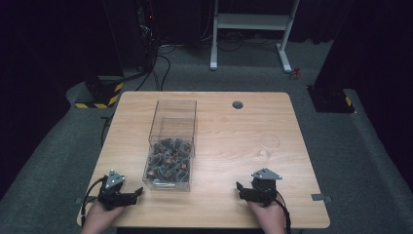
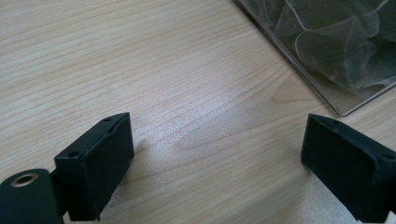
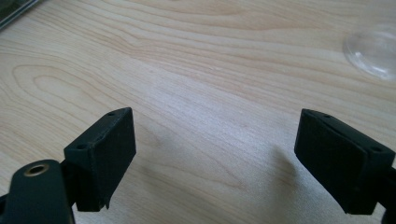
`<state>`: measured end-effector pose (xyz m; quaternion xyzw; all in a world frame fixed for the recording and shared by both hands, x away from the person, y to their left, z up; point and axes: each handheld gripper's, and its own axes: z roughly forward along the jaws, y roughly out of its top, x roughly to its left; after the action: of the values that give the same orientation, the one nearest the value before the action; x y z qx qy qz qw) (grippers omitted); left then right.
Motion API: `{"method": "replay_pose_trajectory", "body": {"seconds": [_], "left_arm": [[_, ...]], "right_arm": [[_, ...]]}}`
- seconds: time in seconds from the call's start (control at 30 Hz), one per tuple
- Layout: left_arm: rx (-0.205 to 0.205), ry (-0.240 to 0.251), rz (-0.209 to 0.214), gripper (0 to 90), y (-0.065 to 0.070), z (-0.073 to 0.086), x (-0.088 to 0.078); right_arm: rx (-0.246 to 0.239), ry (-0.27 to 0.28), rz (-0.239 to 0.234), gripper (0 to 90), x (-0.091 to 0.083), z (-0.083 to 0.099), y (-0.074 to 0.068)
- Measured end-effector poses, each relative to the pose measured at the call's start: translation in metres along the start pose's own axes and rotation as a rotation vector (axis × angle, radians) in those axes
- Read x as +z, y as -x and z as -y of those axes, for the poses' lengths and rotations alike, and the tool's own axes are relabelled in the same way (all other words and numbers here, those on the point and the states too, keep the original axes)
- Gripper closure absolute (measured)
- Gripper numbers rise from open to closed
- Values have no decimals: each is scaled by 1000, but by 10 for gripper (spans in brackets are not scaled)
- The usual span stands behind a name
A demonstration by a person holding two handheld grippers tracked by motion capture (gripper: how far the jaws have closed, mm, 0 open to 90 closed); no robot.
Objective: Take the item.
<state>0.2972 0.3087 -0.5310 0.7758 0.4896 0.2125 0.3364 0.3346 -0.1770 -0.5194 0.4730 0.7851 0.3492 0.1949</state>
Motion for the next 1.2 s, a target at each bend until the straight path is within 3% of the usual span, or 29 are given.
{"method": "replay_pose_trajectory", "body": {"seconds": [0.5, 1.2], "left_arm": [[1, 0, 0, 96, 0, 0, 0], [3, -2, 1, 95, 0, 0, 0]], "right_arm": [[-25, 70, -14, 137, -6, -7, -8], [-23, 95, -54, 162, -18, -16, -12]]}}
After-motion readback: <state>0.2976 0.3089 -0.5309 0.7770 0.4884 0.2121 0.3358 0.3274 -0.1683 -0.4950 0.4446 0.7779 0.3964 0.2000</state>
